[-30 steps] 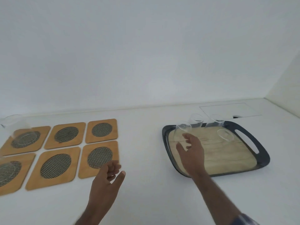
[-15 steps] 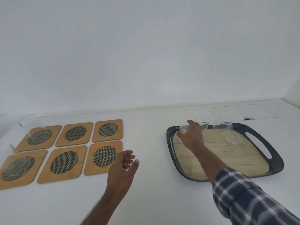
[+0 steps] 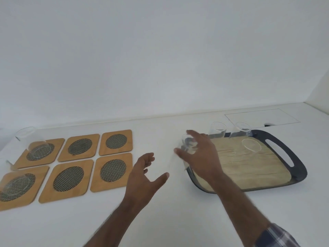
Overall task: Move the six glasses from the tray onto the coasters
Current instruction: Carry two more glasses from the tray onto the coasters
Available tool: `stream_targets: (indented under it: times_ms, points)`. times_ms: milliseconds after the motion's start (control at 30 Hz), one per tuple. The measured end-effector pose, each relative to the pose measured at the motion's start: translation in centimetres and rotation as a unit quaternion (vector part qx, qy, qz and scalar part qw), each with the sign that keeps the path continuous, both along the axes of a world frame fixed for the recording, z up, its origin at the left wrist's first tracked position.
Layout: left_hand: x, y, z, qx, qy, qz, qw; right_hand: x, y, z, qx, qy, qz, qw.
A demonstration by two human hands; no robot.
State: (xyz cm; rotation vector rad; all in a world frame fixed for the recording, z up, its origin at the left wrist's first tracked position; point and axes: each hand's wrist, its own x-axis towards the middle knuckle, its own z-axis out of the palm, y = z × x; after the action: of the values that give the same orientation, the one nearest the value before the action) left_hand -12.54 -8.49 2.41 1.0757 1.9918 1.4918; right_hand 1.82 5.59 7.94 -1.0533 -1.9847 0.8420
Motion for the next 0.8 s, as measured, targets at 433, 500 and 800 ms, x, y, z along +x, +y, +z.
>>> stream_targets:
  times_ms: [433, 500, 800]
  points:
    - [2.5, 2.1, 0.8, 0.025, 0.071, -0.041, 0.996, 1.3, -3.4, 0.1, -0.090, 0.017, 0.103, 0.991]
    - [2.1, 2.1, 0.4, 0.025, 0.052, -0.025, 0.998, 2.3, -2.2, -0.5, -0.080, 0.037, 0.037, 0.995]
    - [0.4, 1.1, -0.5, 0.053, 0.006, 0.014, 0.998, 10.2, 6.2, -7.6, -0.026, 0.109, -0.392, 0.913]
